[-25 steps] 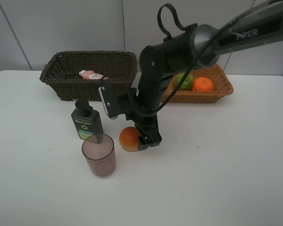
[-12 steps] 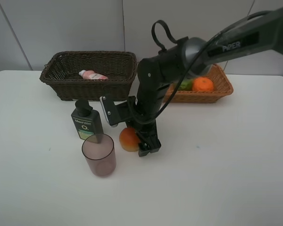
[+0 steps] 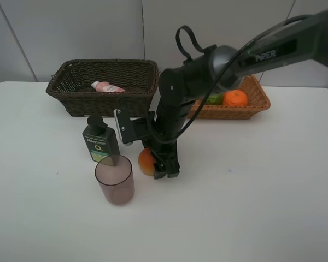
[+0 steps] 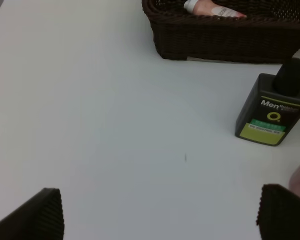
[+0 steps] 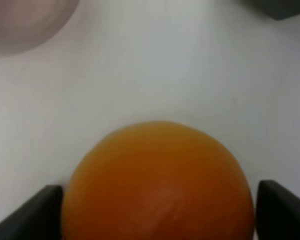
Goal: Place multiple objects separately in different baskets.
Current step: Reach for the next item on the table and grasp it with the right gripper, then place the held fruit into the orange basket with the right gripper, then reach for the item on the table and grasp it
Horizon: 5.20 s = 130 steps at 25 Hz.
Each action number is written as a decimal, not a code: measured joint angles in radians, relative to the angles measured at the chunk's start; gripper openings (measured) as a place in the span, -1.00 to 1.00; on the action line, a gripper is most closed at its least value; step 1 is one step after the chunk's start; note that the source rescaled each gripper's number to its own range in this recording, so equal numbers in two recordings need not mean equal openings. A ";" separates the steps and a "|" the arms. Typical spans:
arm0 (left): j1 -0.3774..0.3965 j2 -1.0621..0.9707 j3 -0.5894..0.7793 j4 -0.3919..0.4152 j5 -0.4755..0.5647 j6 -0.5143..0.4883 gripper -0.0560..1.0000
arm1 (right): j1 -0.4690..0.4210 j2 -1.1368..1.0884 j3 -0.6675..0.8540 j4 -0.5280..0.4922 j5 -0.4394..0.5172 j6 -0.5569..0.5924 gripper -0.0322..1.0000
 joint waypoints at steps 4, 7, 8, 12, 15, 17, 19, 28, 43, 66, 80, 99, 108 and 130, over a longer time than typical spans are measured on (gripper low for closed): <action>0.000 0.000 0.000 0.000 0.000 0.000 1.00 | 0.000 0.000 0.000 -0.006 0.000 0.000 -0.03; 0.000 0.000 0.000 0.000 0.000 0.000 1.00 | 0.000 0.000 0.000 -0.007 0.000 0.000 -0.03; 0.000 0.000 0.000 0.000 0.000 0.000 1.00 | 0.000 0.000 0.000 -0.007 0.001 0.000 -0.03; 0.000 0.000 0.000 0.000 0.000 0.000 1.00 | 0.000 0.000 0.000 -0.007 0.001 0.000 -0.03; 0.000 0.000 0.000 0.000 0.000 0.000 1.00 | 0.000 0.000 0.000 -0.007 0.001 0.000 -0.03; 0.000 0.000 0.000 0.000 0.000 0.000 1.00 | 0.000 0.000 0.000 -0.005 0.001 0.000 -0.03; 0.000 0.000 0.000 0.000 0.000 0.000 1.00 | 0.000 0.000 0.000 0.001 0.001 0.000 -0.03; 0.000 0.000 0.000 0.000 0.000 0.000 1.00 | 0.000 -0.015 0.000 0.026 0.029 0.113 -0.03; 0.000 0.000 0.000 0.000 0.000 0.000 1.00 | -0.084 -0.060 -0.429 -0.093 0.278 1.016 -0.03; 0.000 0.000 0.000 0.000 0.000 0.000 1.00 | -0.293 0.115 -0.484 -0.257 0.100 1.544 -0.03; 0.000 0.000 0.000 0.000 0.000 0.000 1.00 | -0.293 0.141 -0.484 -0.287 0.090 1.545 0.83; 0.000 0.000 0.000 0.000 0.000 0.000 1.00 | -0.317 -0.207 -0.248 -0.281 0.230 1.546 1.00; 0.000 0.000 0.000 0.000 0.000 0.000 1.00 | -0.438 -0.593 0.177 -0.253 0.164 1.546 1.00; 0.000 0.000 0.000 0.000 0.000 0.000 1.00 | -0.672 -1.741 0.525 -0.216 0.499 1.439 1.00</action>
